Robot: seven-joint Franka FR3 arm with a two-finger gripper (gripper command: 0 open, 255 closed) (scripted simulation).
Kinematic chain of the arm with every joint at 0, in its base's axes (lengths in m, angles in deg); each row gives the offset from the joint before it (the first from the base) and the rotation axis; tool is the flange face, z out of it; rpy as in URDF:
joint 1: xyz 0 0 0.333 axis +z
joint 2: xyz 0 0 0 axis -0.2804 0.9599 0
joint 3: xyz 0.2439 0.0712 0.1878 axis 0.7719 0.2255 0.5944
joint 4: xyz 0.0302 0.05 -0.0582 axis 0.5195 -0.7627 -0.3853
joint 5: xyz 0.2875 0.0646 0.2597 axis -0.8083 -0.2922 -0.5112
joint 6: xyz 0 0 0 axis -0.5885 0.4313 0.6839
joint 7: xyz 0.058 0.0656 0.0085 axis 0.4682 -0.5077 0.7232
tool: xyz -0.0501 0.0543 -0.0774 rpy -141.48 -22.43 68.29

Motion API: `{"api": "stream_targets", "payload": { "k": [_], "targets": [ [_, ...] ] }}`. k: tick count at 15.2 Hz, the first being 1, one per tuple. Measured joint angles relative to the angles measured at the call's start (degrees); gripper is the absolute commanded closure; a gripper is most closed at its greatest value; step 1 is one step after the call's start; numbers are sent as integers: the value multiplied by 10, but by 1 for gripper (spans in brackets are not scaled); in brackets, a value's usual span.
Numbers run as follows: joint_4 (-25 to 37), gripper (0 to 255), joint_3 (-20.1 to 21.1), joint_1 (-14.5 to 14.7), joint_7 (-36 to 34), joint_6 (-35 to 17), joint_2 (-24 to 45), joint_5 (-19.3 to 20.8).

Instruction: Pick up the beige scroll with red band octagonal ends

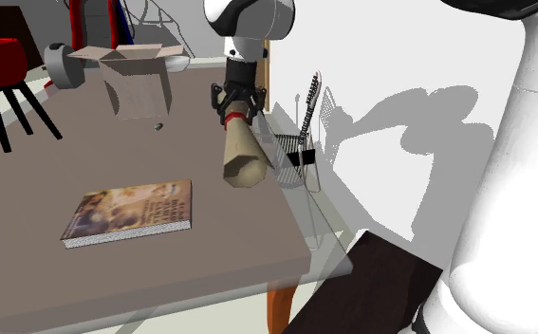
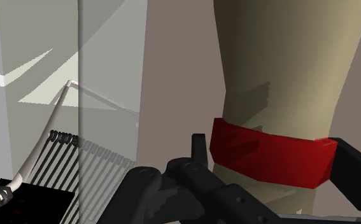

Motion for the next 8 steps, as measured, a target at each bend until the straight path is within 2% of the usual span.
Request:
{"api": "stream_targets", "payload": {
  "k": [8],
  "targets": [
    [41, 255, -1, -1, -9, 54, -13, 5]
  ]
}}
